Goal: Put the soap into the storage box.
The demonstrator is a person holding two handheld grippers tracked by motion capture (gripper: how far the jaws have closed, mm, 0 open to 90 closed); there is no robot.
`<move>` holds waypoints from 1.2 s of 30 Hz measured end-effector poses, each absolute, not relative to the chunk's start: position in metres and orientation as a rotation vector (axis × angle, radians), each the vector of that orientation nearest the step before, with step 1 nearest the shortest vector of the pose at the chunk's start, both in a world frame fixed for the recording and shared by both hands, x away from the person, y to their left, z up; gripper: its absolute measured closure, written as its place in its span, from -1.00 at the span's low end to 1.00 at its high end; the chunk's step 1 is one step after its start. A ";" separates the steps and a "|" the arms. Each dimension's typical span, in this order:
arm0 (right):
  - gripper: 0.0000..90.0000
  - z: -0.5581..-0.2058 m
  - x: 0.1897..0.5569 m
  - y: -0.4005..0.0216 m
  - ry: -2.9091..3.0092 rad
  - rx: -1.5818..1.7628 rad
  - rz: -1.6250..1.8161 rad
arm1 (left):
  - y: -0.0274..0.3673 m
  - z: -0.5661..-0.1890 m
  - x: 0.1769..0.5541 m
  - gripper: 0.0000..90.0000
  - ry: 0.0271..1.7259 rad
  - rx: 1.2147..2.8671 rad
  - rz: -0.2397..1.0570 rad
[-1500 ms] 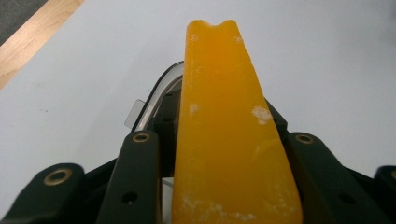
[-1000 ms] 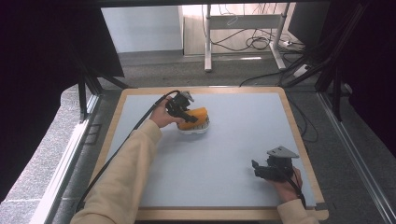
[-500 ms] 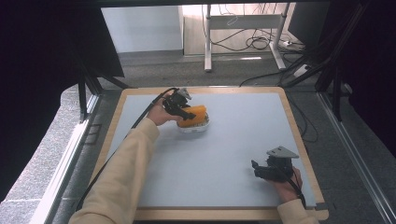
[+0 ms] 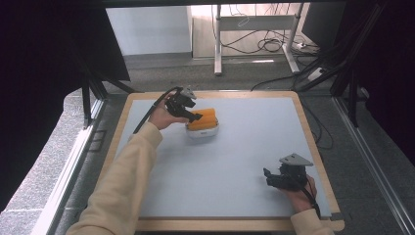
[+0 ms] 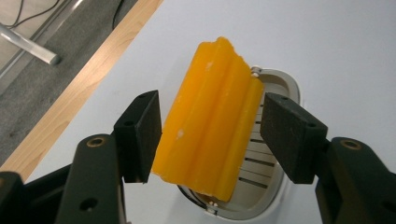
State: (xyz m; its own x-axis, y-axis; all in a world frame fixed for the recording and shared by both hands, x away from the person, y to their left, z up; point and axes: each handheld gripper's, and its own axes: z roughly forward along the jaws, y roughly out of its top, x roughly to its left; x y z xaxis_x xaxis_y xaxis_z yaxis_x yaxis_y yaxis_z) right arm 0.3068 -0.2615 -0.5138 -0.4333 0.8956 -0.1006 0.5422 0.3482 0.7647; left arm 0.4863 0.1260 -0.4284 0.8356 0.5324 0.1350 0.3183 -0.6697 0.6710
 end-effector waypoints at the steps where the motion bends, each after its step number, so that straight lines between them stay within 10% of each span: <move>1: -0.67 -0.514 0.307 -0.262 2.103 1.250 0.905 | 0.126 -0.427 0.484 -0.15 0.624 2.347 0.418; 36: -0.67 -0.513 0.305 -0.260 2.090 1.254 0.895 | 0.160 -0.421 0.374 -0.32 0.697 2.272 0.301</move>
